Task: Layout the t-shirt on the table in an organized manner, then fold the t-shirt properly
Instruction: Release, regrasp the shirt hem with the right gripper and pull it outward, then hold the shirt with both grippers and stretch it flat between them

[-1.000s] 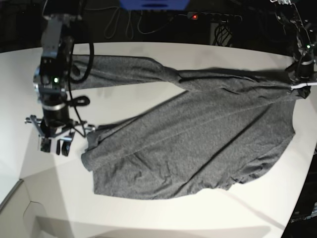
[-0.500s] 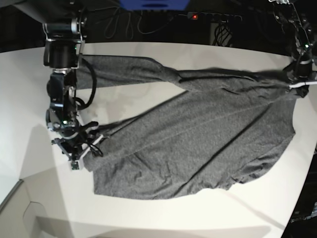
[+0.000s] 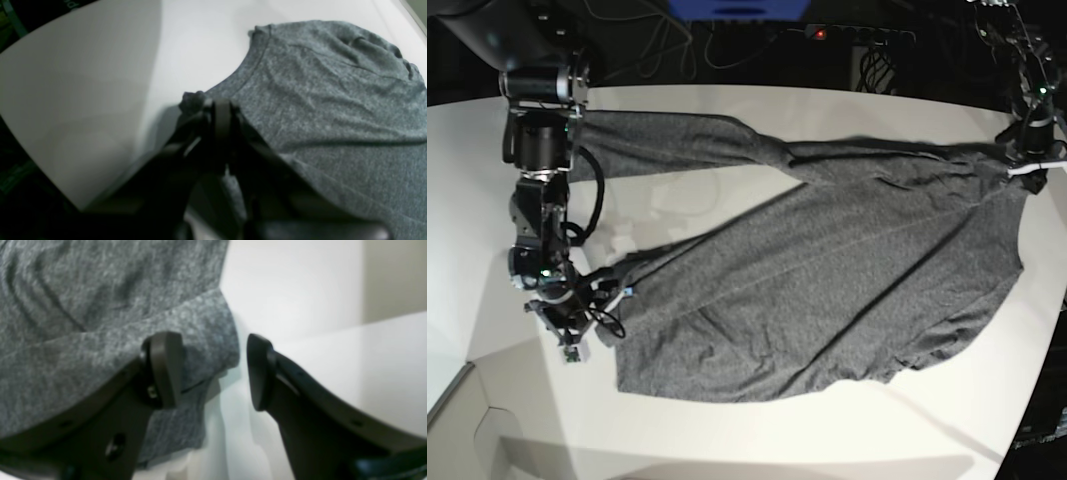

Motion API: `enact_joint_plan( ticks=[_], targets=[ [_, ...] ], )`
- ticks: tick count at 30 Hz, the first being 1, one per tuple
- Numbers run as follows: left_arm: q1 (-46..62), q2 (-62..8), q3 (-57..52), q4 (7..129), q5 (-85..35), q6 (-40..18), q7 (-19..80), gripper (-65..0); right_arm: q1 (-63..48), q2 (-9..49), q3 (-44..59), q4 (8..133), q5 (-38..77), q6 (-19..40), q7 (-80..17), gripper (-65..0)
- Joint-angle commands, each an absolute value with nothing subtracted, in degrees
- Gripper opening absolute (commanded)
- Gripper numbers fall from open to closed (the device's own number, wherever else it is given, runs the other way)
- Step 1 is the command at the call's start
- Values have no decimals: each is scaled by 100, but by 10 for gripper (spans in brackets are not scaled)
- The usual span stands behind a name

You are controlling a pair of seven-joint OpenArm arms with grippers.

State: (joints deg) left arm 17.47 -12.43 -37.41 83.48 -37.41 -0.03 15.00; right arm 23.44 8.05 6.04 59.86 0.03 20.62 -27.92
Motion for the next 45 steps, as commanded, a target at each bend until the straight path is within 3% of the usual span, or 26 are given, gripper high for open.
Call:
enact_joint_plan(
  ticks=[1, 8, 10, 14, 15, 26, 32, 40, 45],
  targets=[
    [1745, -1341, -3776, 8426, -3758, -22, 1376, -647, 2571, 848, 611, 6062, 40, 2097, -2677, -331],
    [1745, -1341, -3776, 8435, -3767, -22, 1376, -647, 2756, 848, 611, 5323, 40, 2105, -2659, -368],
    [1745, -1341, -3776, 8435, -3767, -22, 1376, -647, 2756, 848, 611, 5191, 40, 2114, -2501, -435],
    [1754, -1341, -3776, 8435, -3776, -22, 1376, -647, 2721, 848, 611, 5209, 40, 2088, -2352, -636],
    [1754, -1341, -3776, 8435, -3776, -22, 1376, -647, 2721, 848, 611, 5209, 40, 2088, -2369, -650],
    [1736, -1341, -3776, 8435, -3776, -22, 1376, -647, 2009, 743, 1112, 7029, 31, 2079, -2413, -650],
    [1736, -1341, -3776, 8488, -3785, -22, 1376, -647, 1560, 752, 1200, 8013, 31, 2079, -2976, -650],
    [1886, -1341, -3811, 8690, -3785, -22, 1376, -647, 391, 743, 1780, 9851, 31, 2088, -3811, -650],
    [2018, -1349, -3811, 8875, -3785, -22, 1376, -647, -453, 743, 2079, 10246, 31, 2105, -3952, -650]
  ],
)
